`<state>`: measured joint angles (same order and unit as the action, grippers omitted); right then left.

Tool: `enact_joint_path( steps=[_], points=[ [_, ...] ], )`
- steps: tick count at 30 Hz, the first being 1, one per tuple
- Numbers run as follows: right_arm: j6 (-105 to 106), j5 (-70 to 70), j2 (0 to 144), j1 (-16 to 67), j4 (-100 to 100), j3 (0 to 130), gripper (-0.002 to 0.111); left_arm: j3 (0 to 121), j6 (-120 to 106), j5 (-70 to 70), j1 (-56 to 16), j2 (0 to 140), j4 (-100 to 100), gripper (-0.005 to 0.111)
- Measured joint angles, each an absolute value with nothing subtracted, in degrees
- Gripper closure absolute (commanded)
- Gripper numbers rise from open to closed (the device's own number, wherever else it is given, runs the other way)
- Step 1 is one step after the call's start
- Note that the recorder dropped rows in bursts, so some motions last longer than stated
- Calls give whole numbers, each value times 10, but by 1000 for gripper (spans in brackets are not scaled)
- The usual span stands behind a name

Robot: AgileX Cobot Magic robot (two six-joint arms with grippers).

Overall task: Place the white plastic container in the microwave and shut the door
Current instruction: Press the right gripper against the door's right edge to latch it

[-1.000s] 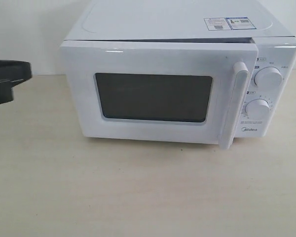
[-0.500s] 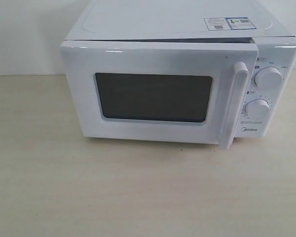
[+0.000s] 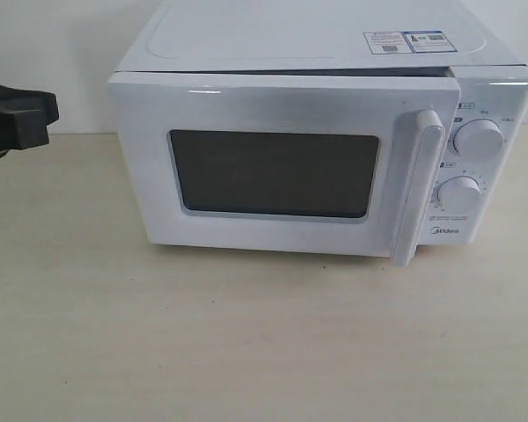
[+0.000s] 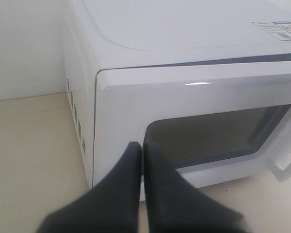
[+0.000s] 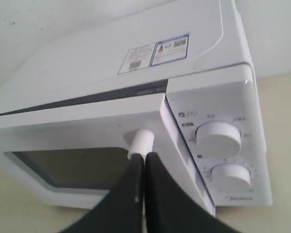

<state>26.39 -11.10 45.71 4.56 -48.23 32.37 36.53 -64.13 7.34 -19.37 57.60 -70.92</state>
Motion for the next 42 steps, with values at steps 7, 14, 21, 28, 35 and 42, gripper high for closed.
enact_joint_path(
  steps=[7,14,21,28,35,42],
  points=[
    [572,-104,575,160,-678,324,108,365,-641,73,-194,576,-709,102],
    [628,158,607,321,-682,325,108,365,-641,94,-194,576,-709,102],
    [596,213,700,343,-659,356,108,365,-641,96,-194,576,-709,102],
    [588,260,778,343,-654,414,108,365,-641,96,-194,576,-709,102],
    [586,276,839,345,-653,456,108,365,-641,96,-194,576,-709,102],
    [586,279,856,348,-653,467,108,365,-641,96,-194,576,-709,102]
  ],
)
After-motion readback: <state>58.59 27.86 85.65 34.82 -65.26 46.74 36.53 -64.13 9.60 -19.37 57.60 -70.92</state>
